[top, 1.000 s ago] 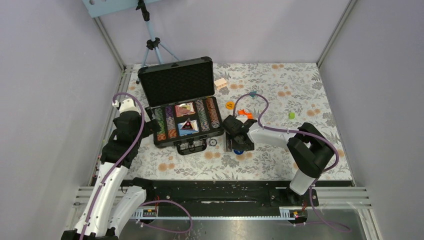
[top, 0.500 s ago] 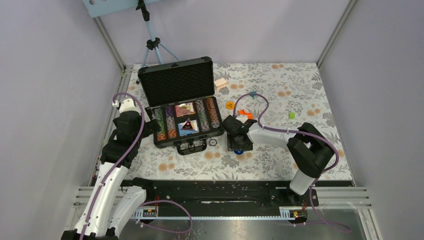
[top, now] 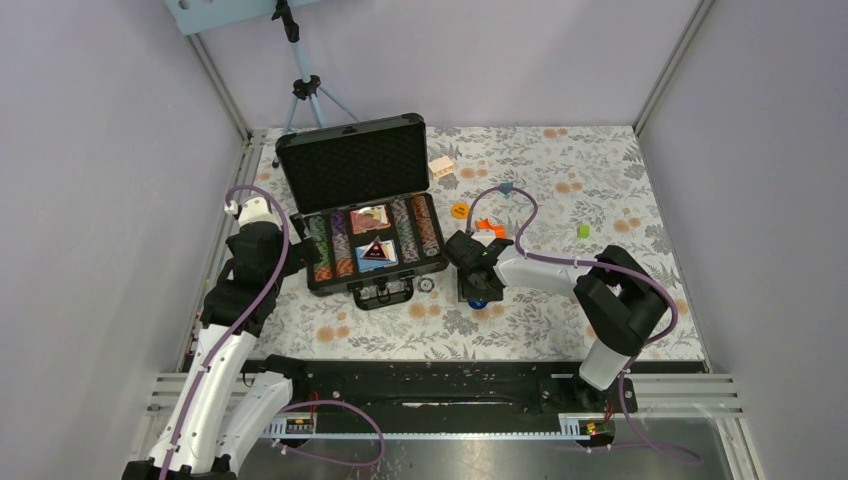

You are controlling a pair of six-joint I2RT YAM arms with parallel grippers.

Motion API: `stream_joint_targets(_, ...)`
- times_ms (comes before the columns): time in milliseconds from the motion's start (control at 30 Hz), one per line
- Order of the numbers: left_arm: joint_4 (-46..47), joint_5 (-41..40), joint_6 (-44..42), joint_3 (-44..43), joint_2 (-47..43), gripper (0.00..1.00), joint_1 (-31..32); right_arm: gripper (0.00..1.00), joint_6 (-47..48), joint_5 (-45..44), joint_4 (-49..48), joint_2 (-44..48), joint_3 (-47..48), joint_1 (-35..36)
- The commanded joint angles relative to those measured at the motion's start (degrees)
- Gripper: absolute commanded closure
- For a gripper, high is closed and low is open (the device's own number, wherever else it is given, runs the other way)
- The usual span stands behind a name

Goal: Pack up texas hold em set

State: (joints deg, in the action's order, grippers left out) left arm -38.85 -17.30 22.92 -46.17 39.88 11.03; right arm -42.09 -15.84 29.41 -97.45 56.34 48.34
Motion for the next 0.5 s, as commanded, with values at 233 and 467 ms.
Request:
stream_joint_targets(233,3.1,-0.3,-0.2,-1.4,-0.2,0.01,0.2,0.5,1.0,-5.2,7.8,1.9,4.3,0.4)
stream_joint_targets(467,3.1,-0.3,-0.2,-1.4,-0.4,0.01,0.2,0.49,3.2,-7.7,12.0,3.9,9.0,0.4)
